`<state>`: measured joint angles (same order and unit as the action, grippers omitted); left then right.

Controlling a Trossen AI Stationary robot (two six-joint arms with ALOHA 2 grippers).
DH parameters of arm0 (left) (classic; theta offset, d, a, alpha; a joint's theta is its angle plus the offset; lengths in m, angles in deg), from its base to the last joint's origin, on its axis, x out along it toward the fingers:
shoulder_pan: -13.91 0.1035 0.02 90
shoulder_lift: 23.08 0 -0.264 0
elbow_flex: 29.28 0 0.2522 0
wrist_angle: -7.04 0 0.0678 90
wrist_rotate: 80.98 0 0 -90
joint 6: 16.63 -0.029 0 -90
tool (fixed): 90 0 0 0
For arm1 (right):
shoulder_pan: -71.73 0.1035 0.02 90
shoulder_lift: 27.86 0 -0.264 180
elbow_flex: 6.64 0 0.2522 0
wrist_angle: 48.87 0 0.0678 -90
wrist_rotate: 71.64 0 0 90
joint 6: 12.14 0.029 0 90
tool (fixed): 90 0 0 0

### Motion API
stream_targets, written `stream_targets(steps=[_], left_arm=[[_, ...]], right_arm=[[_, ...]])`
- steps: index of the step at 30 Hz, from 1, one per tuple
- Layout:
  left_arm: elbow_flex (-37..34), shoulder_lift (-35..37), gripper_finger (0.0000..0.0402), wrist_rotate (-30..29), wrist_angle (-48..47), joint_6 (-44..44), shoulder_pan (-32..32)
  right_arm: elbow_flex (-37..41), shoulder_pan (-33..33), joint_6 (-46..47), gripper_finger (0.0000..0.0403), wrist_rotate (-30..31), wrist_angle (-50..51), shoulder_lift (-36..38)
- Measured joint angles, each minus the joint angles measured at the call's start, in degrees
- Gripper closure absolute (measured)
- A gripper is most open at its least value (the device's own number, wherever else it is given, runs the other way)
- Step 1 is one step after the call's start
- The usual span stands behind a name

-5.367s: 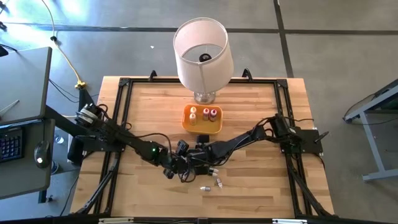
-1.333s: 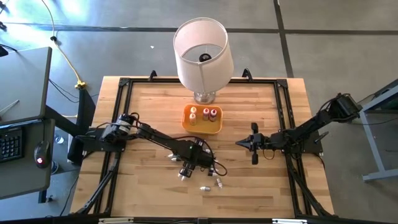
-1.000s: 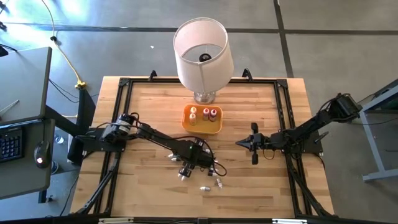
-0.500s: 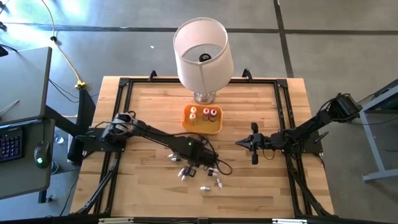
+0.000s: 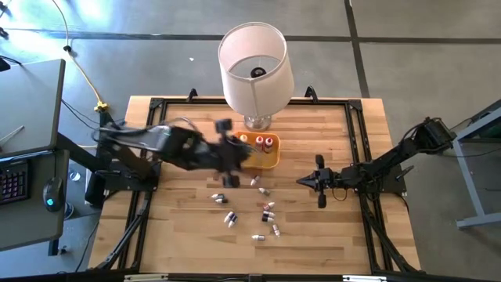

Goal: Pick & Place food coloring
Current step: Put the green food coloring bottle into the yellow bin

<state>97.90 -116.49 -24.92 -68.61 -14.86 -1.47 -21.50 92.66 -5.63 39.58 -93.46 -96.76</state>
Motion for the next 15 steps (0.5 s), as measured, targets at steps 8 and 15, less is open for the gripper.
stream_targets(steps=[8, 15], left_arm=[[-44.14, 15.46, 0.0296, 0.22, 50.73, -8.29, 0.58], [-79.03, 12.11, 0.0289, 8.66, 113.28, -11.16, 5.81]], right_arm=[[0.00, 0.00, -0.57, 0.0403, 0.03, -2.64, 0.00], [0.04, 0.00, -1.65, 0.0403, 0.26, -3.24, -0.02]])
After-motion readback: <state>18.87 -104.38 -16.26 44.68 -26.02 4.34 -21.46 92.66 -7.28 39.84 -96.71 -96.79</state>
